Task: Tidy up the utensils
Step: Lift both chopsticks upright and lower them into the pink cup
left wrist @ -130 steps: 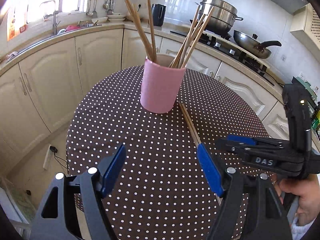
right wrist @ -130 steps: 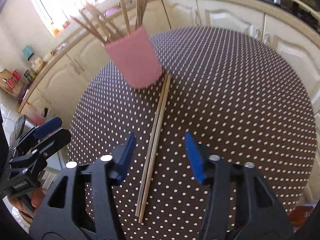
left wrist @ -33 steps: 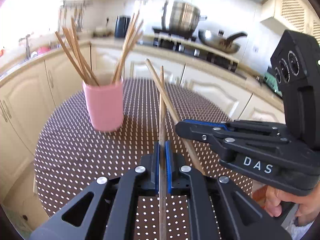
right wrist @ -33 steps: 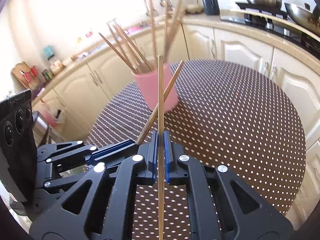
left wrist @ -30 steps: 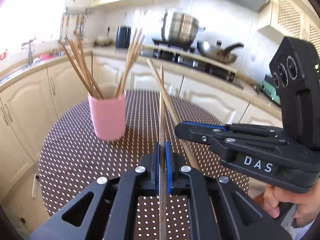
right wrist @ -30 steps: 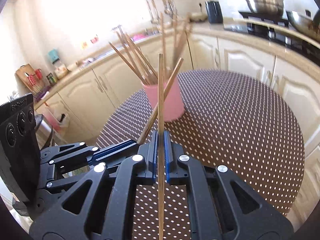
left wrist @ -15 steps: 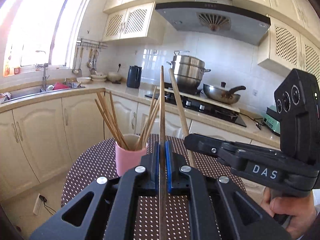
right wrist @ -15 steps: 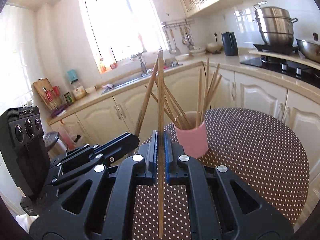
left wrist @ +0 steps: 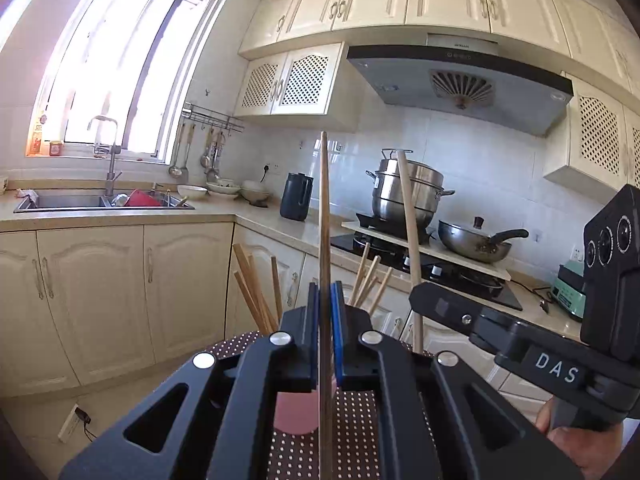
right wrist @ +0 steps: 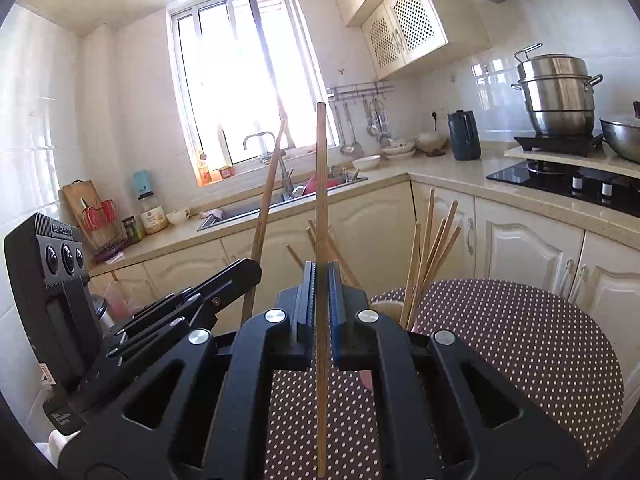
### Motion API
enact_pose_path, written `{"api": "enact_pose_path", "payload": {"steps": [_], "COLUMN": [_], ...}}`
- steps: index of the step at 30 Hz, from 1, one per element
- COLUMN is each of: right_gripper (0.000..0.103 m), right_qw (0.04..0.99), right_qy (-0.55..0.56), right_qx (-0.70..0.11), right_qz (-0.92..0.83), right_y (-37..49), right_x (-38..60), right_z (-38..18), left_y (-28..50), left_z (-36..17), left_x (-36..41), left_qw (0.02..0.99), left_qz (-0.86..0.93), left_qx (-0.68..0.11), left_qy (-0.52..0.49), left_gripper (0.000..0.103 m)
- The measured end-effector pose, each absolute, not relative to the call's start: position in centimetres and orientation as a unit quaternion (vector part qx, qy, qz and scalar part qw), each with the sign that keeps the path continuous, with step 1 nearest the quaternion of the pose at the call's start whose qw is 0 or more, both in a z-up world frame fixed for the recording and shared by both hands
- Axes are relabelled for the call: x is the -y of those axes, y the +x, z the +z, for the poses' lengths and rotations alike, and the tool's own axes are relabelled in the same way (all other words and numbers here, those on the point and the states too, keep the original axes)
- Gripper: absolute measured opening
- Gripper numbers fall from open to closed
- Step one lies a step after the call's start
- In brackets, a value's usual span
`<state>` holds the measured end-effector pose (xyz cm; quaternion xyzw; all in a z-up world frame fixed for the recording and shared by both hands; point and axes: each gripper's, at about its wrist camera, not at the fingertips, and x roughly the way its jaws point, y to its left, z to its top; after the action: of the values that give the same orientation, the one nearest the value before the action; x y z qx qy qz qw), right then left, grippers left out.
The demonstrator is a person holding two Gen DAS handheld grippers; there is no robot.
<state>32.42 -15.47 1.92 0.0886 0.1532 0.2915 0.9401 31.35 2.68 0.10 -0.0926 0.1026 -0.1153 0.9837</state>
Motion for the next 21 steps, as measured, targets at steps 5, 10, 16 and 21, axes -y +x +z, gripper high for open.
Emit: {"api": "enact_pose_path", "payload": {"steps": [5,10,16,21], "right_gripper": [0.007,0.007,0.007,0.007], "right_qw": [0.947,0.954,0.96,0.964], "right_qy": [0.093,0.092,0.093,0.103], "right_qx": [-0.122,-0.087,-0.053,-0.036], "right_qz": [0.283,0.272,0.259,0.242], "right_y": [34.1,36.1,38.6,40.8], "right_x": [15.5,15.5,15.1,15.3], "right_z": [2.0,2.1,1.4,0.6], "left_y": [33.8,36.2,39.1,41.6], "left_z": [-0.2,-0.7,-1.1,-1.8], "left_x": [-3.2,-3.0,-2.5,-2.0], "left_qw": [0.982,0.981,0.982,0.984], "left_qz": [-0.117,-0.118,-0.111,-0.097], "left_qx": [-0.091,-0.073,-0.059,-0.055], "left_qy": [-0.115,-0.133,-0.14,-0.139], "left_gripper": [0.006,0.006,0.006,0.006]}}
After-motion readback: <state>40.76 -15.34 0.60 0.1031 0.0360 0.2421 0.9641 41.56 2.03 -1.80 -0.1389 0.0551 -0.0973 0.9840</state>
